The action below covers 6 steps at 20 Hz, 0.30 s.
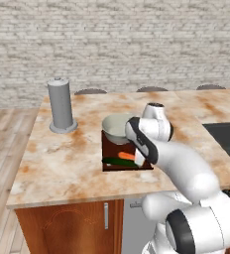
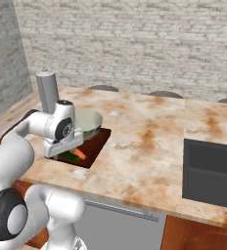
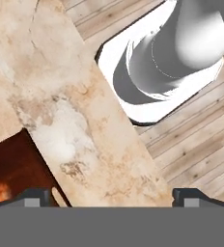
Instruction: Place the two vegetables and bowl onto the tray for setting up a vegetable dip station.
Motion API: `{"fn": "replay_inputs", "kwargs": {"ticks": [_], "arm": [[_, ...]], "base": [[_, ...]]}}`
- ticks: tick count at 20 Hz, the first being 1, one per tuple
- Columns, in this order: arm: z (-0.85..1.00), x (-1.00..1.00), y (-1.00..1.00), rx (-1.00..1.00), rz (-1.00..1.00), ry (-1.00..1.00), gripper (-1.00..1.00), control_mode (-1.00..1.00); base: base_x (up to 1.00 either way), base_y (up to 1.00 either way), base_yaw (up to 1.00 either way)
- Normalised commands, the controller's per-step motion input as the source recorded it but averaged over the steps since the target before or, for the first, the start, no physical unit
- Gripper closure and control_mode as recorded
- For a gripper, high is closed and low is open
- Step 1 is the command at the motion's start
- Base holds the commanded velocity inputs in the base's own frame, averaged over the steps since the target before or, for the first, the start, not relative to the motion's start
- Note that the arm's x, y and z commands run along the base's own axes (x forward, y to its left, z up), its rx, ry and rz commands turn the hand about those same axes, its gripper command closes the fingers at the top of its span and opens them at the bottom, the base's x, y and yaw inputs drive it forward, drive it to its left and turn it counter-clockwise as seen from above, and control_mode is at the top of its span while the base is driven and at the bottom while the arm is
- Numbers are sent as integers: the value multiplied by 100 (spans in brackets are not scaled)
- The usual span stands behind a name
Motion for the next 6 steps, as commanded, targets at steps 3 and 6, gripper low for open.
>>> {"fn": "replay_inputs", "kwargs": {"ticks": [3, 6], "arm": [[11, -50, 0, 1, -41, 0, -100, -100], [10, -49, 1, 0, -45, 0, -100, -100]], "base": [[0, 0, 0], [0, 0, 0]]}}
